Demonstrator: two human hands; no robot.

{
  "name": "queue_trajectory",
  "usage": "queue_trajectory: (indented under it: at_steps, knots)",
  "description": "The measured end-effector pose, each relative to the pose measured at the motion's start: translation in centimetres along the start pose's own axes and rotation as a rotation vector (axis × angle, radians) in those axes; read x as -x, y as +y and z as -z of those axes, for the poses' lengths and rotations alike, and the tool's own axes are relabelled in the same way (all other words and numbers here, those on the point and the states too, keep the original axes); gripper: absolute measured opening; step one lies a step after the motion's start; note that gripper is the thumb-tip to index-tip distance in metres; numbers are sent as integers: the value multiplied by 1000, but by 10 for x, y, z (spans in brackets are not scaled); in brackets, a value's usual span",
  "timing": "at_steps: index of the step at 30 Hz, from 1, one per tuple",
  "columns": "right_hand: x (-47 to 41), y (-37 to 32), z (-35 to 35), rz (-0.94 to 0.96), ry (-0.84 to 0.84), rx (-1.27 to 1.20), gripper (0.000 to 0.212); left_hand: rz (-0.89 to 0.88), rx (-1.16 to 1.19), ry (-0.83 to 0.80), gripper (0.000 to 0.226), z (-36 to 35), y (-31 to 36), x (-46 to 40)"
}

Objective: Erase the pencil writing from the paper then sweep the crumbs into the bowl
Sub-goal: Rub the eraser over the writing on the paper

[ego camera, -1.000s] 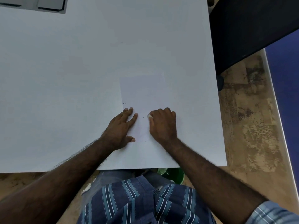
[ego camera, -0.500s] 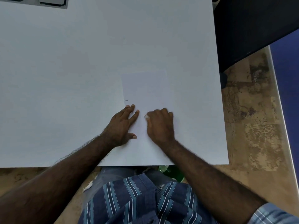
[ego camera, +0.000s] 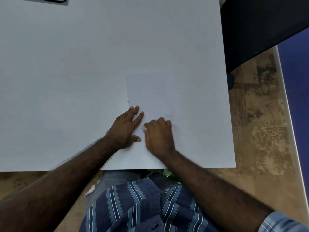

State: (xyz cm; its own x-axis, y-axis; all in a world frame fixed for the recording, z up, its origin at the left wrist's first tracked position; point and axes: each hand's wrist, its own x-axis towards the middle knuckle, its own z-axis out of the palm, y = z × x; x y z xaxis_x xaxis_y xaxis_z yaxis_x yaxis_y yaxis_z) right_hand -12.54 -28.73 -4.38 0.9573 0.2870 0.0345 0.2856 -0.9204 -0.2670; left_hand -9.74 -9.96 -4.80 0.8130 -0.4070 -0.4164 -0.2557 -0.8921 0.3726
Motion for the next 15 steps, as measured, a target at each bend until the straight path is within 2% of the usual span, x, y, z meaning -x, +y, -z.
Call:
queue_trajectory:
  at_steps: [3, 5, 9, 15]
  knots:
    - [11, -2, -1, 151, -35, 50, 16, -13, 0, 7, 108, 1, 0, 1]
    - [-10, 16, 0, 93, 23, 93, 13, -11, 3, 9, 108, 1, 0, 1]
    - [-47, 49, 5, -159, 96, 66, 14, 5, 2, -3, 110, 1, 1, 1]
    - [-45, 53, 2, -198, 49, -19, 10, 31, -14, -2, 107, 4, 8, -1]
